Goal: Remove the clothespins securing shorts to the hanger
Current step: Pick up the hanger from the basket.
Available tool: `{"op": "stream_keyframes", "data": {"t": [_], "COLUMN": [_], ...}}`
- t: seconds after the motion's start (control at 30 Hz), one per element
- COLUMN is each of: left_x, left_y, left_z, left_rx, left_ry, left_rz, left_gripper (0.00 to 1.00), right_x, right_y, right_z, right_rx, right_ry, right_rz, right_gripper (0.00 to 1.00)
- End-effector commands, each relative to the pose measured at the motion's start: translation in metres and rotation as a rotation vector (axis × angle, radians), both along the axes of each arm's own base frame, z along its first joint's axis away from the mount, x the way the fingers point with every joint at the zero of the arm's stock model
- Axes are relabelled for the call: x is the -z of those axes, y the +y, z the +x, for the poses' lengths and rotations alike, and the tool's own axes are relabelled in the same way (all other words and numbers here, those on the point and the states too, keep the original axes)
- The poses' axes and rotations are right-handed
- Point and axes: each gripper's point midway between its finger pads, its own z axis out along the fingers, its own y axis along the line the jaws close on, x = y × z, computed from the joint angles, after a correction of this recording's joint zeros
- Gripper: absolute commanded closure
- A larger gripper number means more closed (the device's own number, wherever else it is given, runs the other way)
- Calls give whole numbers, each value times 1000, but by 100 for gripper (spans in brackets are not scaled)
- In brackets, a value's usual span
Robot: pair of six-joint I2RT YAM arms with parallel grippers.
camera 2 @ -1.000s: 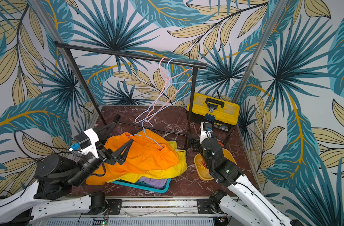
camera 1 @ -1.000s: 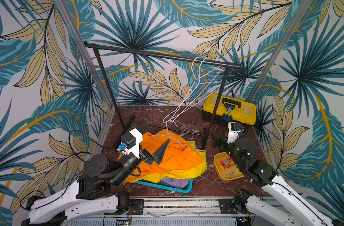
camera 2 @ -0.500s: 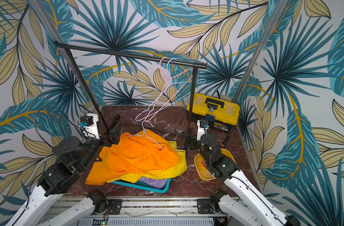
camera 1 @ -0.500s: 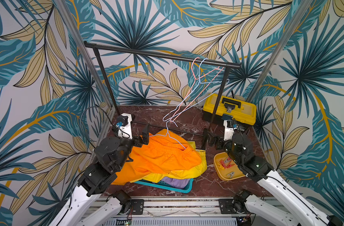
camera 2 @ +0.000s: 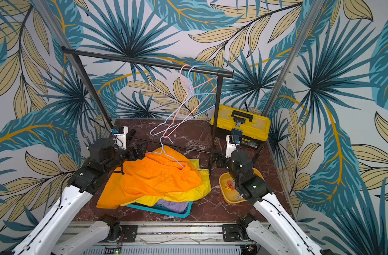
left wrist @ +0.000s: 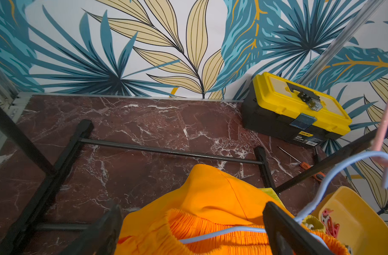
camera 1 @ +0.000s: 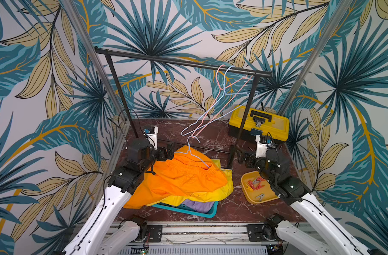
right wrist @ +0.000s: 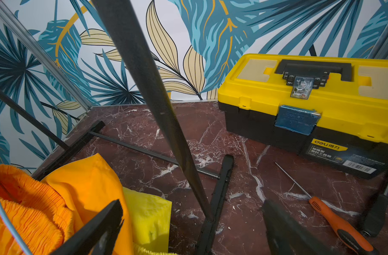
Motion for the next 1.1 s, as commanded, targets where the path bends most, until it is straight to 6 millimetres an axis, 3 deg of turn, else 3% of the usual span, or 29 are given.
{"op": "stream_keyframes", "data": {"t": [0.0, 0.2, 0.3, 0.5, 0.6, 0.73, 1.07], "left_x": [-7, -4, 3, -2, -3, 12, 41], "left_y": [-6, -30, -39, -25, -27, -45, -64], "left_z": [-4, -9, -14, -25, -30, -31, -29], "left_rx": [43, 168, 186, 138, 174, 278, 348], "left_ry": [0, 34, 51, 23, 24, 76, 128], "left_rz": [-17, -20, 67, 145, 167, 184, 266], "left_gripper": [0, 0, 0, 0, 0, 0, 0], "right_x": [1, 7, 8, 9, 11, 13, 14], "right_y": [5, 3, 2, 0, 2, 4, 4], "right_z": [3, 5, 6, 4, 5, 7, 5], "right_rx": [-25, -27, -26, -26, -31, -39, -45], "right_ry": [-17, -5, -5, -4, 3, 11, 8], "right_rz": [30, 42, 48, 44, 47, 55, 55], "right_gripper": [0, 0, 0, 0, 0, 0, 0]}}
